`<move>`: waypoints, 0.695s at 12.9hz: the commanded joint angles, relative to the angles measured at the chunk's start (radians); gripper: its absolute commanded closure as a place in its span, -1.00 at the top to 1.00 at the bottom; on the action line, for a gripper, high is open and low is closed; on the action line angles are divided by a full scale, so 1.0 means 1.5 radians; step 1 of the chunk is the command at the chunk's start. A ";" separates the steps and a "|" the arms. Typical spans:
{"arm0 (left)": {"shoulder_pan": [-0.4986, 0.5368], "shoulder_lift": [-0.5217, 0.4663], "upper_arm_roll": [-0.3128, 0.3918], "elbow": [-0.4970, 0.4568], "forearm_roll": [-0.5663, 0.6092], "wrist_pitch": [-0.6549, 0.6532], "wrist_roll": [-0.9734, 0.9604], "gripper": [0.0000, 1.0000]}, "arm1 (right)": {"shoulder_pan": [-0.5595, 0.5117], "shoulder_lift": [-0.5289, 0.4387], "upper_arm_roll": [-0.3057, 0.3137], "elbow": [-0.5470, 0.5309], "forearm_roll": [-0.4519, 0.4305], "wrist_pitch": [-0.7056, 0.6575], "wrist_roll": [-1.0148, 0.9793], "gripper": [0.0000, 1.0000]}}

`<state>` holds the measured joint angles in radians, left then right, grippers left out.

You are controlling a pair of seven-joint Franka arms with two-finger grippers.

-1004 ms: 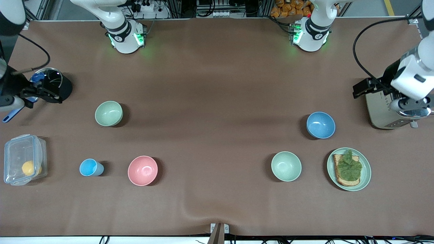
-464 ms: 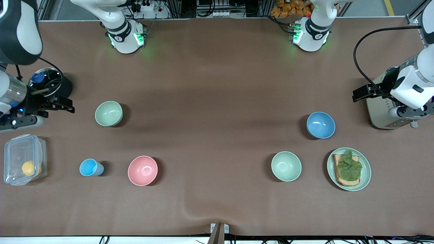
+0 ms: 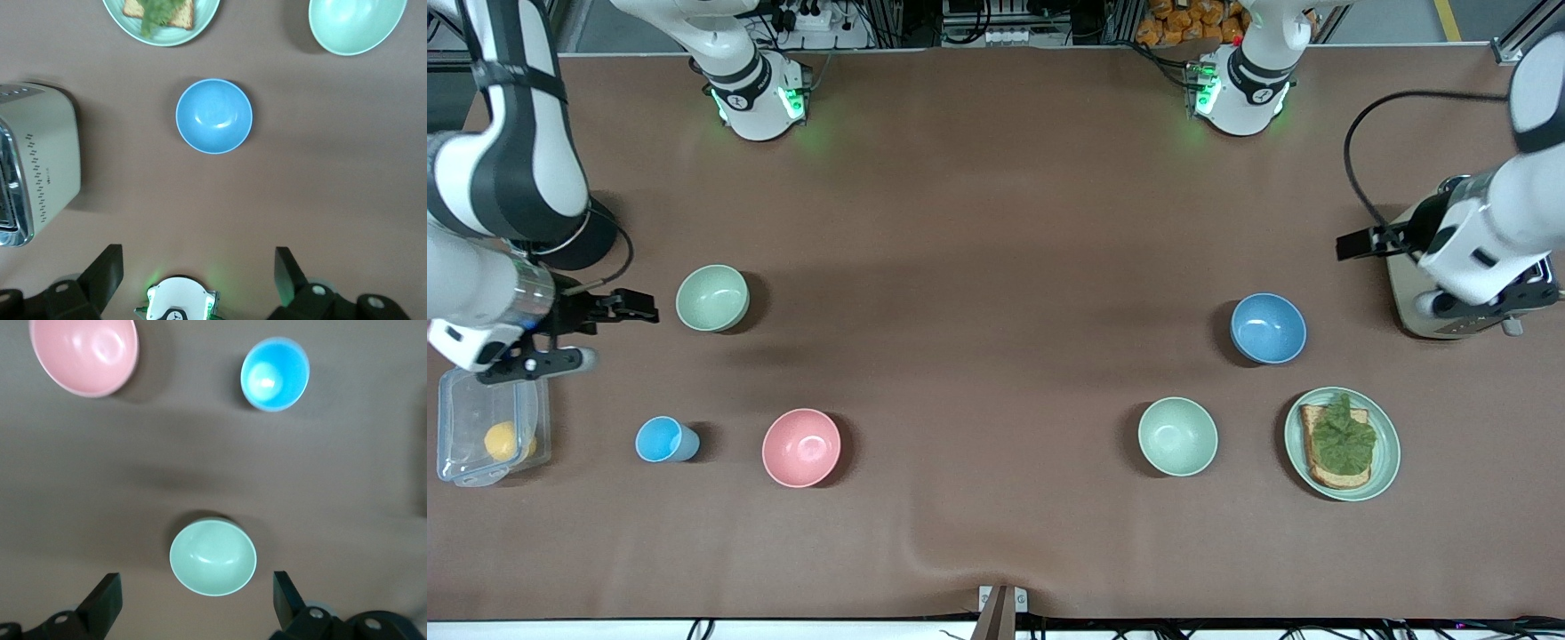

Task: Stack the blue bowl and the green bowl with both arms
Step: 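Move the right gripper to the green bowl while the left gripper reaches the blue bowl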

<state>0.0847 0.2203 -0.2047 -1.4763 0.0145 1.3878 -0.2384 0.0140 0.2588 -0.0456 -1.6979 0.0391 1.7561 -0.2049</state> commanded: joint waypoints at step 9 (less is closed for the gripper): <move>0.069 0.042 -0.004 -0.333 0.040 0.390 0.014 1.00 | -0.064 -0.066 0.001 -0.358 0.014 0.348 -0.176 1.00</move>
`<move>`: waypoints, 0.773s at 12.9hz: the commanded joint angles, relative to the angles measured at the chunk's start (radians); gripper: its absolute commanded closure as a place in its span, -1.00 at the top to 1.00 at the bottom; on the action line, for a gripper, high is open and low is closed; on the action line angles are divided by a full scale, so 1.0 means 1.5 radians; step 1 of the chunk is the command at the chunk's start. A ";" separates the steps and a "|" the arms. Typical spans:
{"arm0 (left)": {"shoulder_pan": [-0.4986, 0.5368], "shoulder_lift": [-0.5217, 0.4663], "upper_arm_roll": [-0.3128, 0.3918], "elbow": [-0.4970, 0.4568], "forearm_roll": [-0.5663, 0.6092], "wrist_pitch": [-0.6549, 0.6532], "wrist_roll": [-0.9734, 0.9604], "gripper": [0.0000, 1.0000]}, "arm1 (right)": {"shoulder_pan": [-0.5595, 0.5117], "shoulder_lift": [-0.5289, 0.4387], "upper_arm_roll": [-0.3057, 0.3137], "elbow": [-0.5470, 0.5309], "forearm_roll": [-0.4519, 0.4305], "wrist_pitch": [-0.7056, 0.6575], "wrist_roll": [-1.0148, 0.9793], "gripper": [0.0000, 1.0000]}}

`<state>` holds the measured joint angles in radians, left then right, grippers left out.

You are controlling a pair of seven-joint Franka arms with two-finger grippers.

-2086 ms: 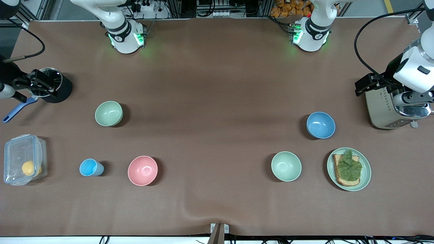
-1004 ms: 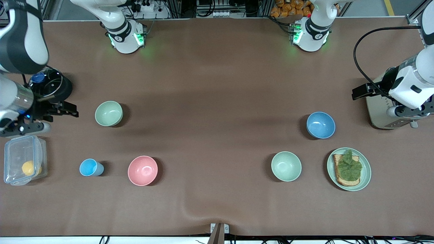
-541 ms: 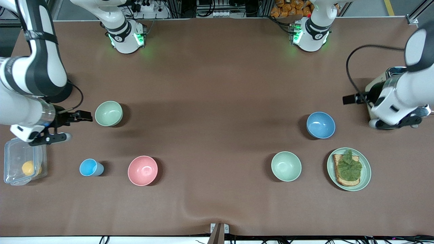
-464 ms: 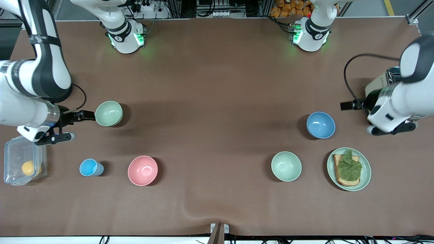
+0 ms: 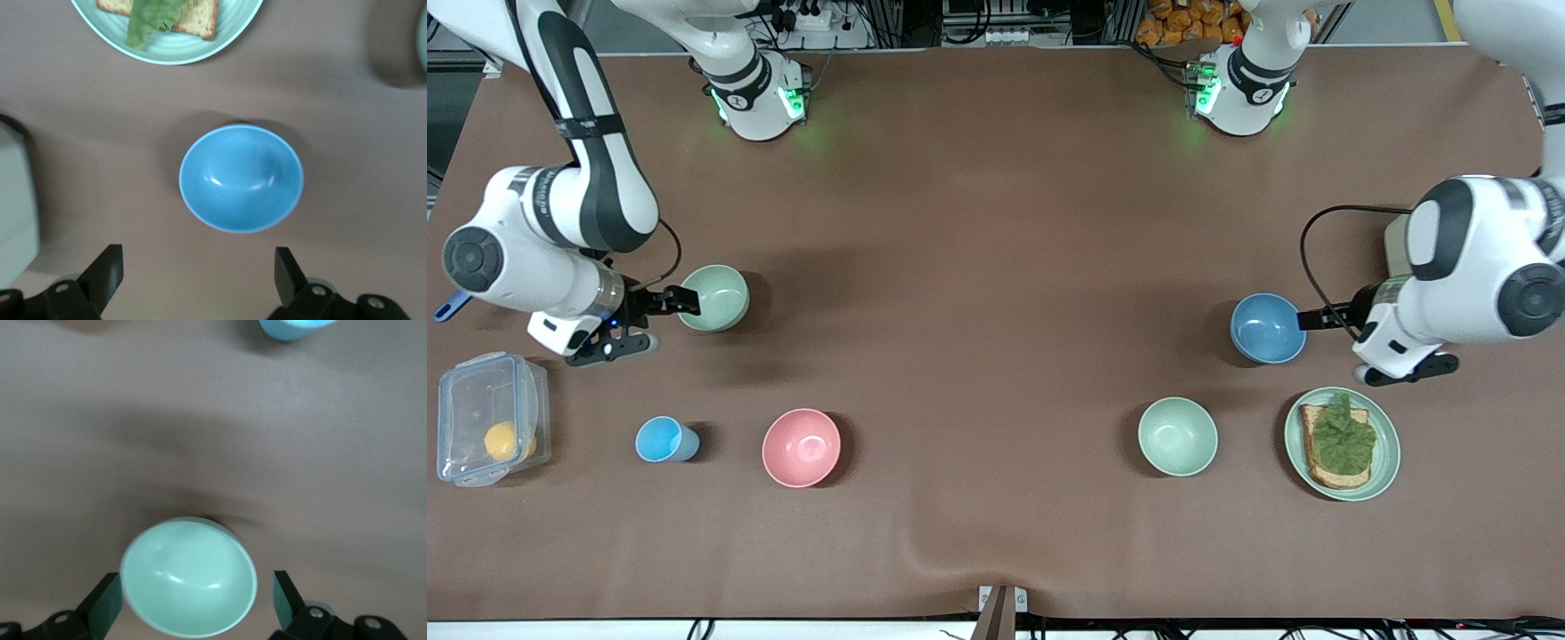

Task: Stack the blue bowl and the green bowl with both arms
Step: 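Move the right gripper to the green bowl while the left gripper reaches the blue bowl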

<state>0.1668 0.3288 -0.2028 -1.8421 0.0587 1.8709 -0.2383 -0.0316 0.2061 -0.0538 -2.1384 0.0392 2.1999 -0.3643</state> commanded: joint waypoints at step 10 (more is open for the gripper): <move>0.047 0.072 -0.004 -0.111 0.011 0.141 0.010 1.00 | -0.060 -0.004 0.006 -0.156 0.014 0.191 -0.079 0.66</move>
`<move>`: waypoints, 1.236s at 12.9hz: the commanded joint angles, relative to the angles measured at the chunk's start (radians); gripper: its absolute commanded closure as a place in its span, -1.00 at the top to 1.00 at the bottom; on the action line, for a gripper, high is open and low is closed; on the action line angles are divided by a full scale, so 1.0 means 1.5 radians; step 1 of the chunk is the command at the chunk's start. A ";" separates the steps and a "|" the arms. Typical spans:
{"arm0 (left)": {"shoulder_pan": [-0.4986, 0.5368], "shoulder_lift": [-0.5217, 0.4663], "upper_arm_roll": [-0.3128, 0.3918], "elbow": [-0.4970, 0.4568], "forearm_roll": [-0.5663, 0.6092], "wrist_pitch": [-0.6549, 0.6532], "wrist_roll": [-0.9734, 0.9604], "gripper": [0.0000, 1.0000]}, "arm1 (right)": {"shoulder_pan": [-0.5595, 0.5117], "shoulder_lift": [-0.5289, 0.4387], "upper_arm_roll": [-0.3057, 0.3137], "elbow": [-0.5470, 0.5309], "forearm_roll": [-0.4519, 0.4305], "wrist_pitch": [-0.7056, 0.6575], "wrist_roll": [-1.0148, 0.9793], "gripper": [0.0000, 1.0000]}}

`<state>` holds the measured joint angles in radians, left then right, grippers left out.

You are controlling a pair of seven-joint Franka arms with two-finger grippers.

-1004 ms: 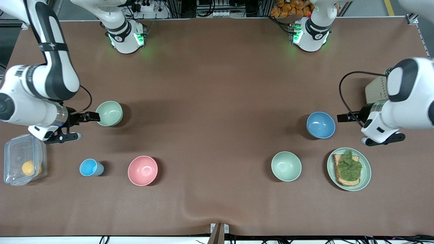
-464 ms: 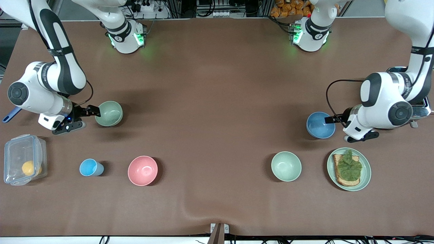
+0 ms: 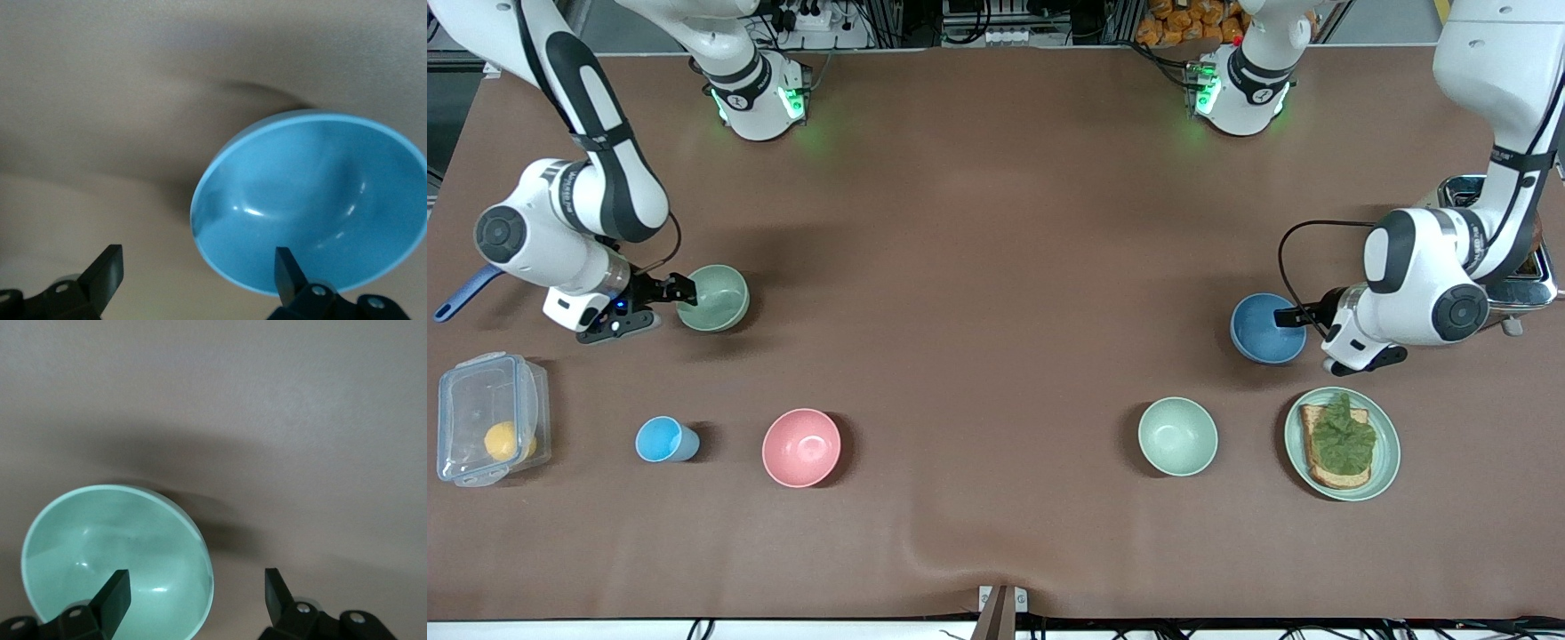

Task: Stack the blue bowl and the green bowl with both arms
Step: 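Grip the green bowl with the right gripper while the left gripper grips the blue bowl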

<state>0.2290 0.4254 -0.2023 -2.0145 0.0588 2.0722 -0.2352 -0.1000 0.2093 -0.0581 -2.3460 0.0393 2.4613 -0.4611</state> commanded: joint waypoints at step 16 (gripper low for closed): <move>0.015 0.029 -0.005 0.013 0.011 0.014 -0.001 -1.00 | -0.003 0.003 0.014 -0.002 0.115 -0.019 -0.015 -1.00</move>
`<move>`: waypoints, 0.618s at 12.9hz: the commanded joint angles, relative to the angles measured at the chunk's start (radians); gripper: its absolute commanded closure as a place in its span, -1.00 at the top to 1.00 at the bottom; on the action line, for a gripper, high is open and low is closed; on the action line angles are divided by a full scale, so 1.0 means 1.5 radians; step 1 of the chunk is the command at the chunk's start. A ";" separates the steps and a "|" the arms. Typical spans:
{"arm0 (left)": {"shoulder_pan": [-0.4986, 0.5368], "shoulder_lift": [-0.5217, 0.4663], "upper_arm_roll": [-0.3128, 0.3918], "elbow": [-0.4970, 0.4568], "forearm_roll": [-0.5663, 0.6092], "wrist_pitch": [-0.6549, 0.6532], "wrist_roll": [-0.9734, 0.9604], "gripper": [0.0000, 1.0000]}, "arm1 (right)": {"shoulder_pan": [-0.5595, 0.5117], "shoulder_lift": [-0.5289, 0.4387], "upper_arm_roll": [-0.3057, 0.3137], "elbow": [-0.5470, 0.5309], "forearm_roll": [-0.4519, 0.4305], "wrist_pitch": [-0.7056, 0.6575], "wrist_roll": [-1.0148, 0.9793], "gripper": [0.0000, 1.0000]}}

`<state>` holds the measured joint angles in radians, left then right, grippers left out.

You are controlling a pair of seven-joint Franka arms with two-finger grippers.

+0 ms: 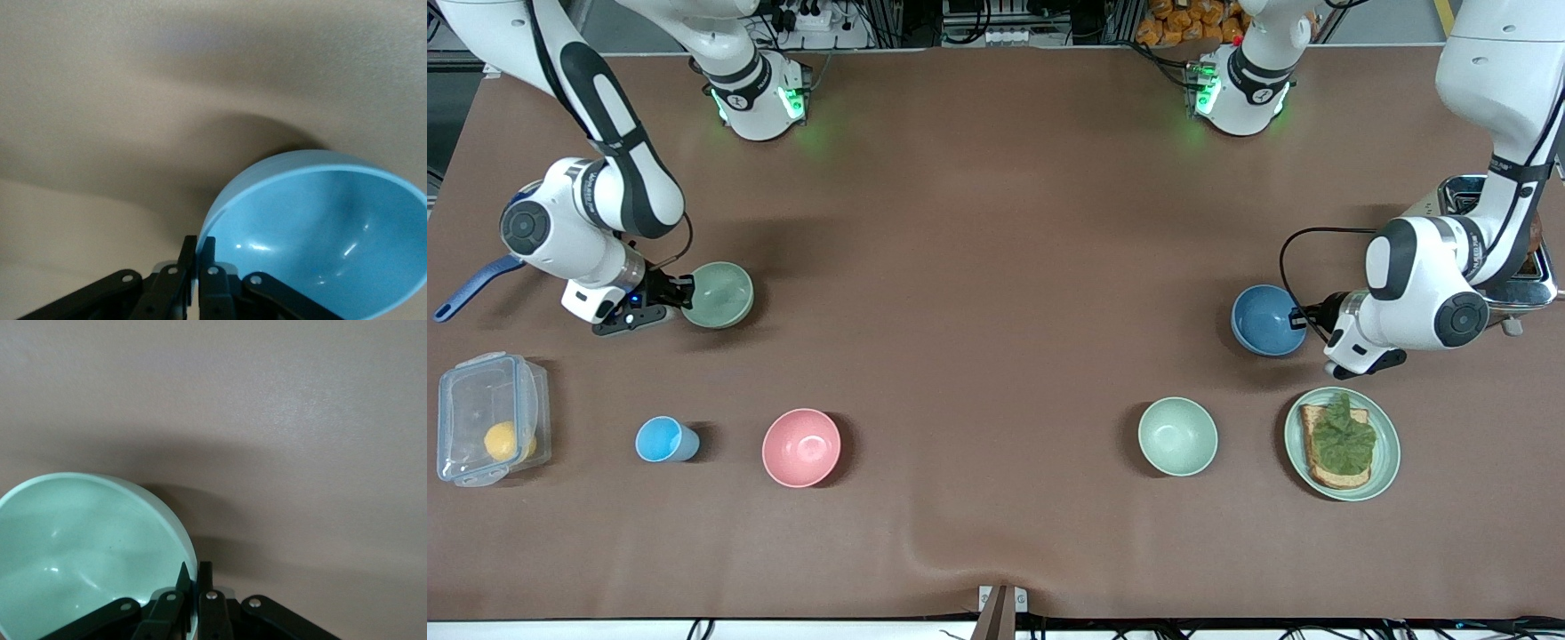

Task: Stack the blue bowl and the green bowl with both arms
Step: 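Grip the green bowl with the right gripper while the left gripper grips the blue bowl, then carry the green bowl with the right gripper while the left gripper carries the blue bowl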

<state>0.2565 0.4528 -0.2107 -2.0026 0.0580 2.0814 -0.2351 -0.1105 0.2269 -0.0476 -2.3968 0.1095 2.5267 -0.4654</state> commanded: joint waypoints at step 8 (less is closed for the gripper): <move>-0.031 -0.007 -0.013 0.121 0.011 -0.115 -0.001 -1.00 | 0.099 -0.024 0.008 0.153 0.121 -0.256 0.220 -1.00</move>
<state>0.2286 0.4492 -0.2262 -1.8921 0.0584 1.9962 -0.2350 -0.0153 0.2141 -0.0335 -2.1739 0.2732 2.1644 -0.2378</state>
